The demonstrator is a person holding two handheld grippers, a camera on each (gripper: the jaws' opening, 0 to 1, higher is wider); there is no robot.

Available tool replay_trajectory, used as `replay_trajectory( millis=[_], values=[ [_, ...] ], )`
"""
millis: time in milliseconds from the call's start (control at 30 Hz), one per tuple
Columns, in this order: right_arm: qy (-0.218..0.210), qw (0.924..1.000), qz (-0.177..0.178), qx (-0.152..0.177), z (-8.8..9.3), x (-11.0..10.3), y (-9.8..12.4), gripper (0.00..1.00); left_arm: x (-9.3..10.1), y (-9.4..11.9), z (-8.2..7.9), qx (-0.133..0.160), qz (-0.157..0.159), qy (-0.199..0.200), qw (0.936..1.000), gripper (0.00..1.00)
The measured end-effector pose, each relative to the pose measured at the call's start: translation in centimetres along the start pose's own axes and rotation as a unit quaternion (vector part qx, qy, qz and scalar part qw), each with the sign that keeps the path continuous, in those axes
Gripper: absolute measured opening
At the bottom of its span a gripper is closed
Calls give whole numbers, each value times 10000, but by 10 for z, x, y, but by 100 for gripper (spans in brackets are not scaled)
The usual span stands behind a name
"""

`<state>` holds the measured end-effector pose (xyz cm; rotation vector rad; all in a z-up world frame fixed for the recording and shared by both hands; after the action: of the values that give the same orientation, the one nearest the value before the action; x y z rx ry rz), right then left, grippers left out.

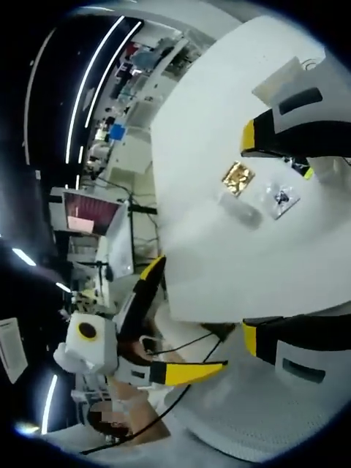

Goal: Arrange the skincare products in the storage area until every visible bottle or jar stands upright without overlapping.

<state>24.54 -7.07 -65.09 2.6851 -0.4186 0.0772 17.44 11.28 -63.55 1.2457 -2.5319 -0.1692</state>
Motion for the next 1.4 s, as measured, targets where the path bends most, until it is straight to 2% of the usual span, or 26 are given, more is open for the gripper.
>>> replay_trajectory(
  millis=[600, 867, 1233, 1400],
  values=[
    [-243, 9990, -224, -316, 24, 10, -53, 74, -7, -6, 5, -19, 57, 143, 9999, 99],
    [-394, 9970, -320, -577, 37, 15, -75, 68, -12, -9, 9, -60, 46, 225, 9997, 99],
    [-572, 9960, -253, -640, 41, 25, -99, 63, -15, -10, 15, -89, 24, 431, 9990, 97],
    [-745, 9949, -193, -652, 46, 28, -107, 56, -15, -10, 18, -114, 21, 483, 9988, 97]
  ],
)
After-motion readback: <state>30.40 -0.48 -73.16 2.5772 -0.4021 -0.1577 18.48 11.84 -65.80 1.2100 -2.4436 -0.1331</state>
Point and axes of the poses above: the point that each gripper's makers call its tool centre point, and the gripper's own axes: y roughly backward along the fingers, x roughly to its right, z roughly out of its underside, the point moved 9 cm from there along y, roughly backward along the fingers, and after that the axes turned 9 degrees about x, right-handed, at the moved point
